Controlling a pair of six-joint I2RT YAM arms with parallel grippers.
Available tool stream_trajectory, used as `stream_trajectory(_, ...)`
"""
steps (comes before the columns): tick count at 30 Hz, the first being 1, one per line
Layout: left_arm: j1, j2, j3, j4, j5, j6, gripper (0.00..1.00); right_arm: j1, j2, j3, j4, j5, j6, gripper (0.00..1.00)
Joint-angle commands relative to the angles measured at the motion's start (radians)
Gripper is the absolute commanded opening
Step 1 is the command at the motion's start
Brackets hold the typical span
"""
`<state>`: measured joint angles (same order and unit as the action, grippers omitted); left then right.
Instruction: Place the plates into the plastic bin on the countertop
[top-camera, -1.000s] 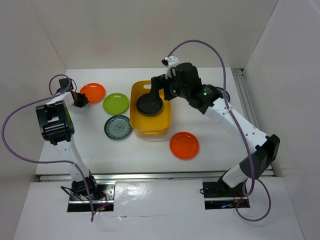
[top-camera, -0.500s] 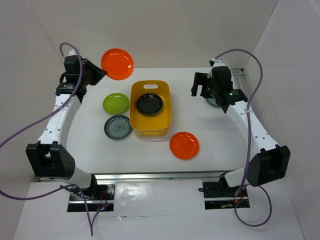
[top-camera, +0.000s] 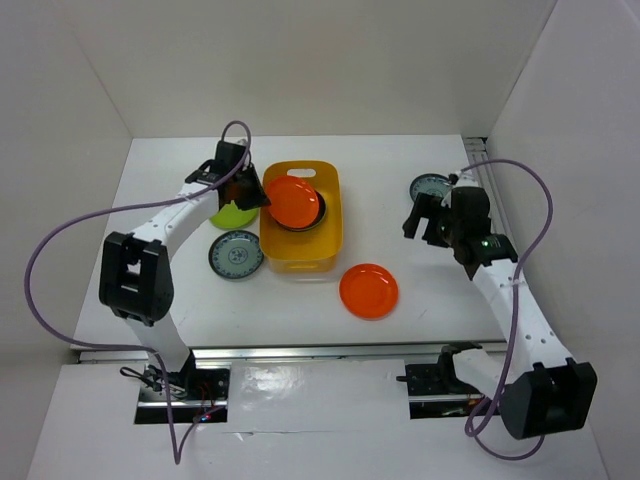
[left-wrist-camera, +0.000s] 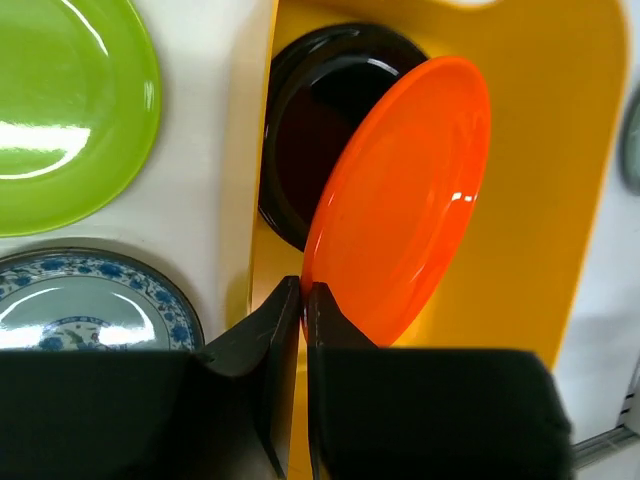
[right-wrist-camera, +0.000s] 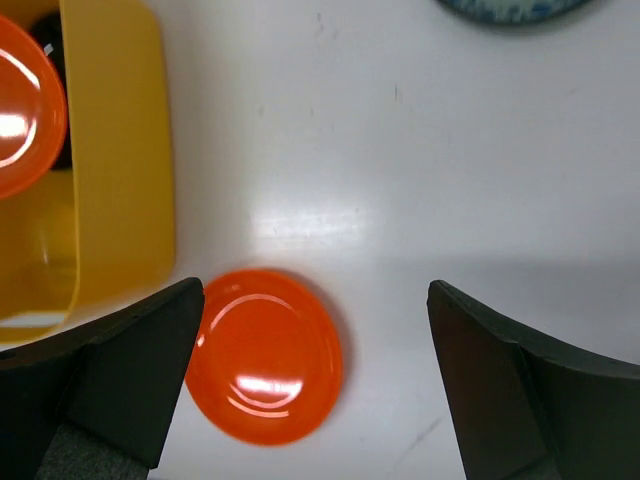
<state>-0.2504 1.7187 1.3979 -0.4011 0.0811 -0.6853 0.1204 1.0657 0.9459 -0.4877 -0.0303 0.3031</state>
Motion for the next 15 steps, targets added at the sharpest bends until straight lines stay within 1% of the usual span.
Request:
stream_trajectory(1,-0.018,0.027,0.082,0.024,-0.014,0.052,0.0,-0.004,-0.078,-0.059,-0.025,-0.043,0.028,1.0)
stream_trajectory(5,-0.027,0.096,0.11,0.024,-0.004,0.052,0.0,-0.004,-0.119,-0.09,-0.046,-0.082,0.018,1.0)
stream_trajectory(10,-0.036,0.163,0.151,0.013,-0.049,0.052,0.0,-0.004,-0.159,-0.11,-0.081,-0.114,0.018,1.0)
stream_trajectory(11,-0.036,0.173,0.151,0.013,-0.059,0.052,0.11,-0.004,-0.171,-0.125,-0.081,-0.114,0.018,1.0)
stream_trajectory(12,-0.036,0.183,0.165,0.013,-0.06,0.052,0.19,0.016,-0.182,-0.125,-0.091,-0.091,0.018,1.0)
stream_trajectory(14,-0.036,0.205,0.179,0.013,-0.069,0.052,0.27,0.028,-0.182,-0.125,-0.103,-0.068,0.036,1.0)
stream_trajectory(15,-0.036,0.231,0.194,0.013,-0.069,0.052,0.37,0.028,-0.182,-0.107,-0.123,-0.048,0.063,1.0)
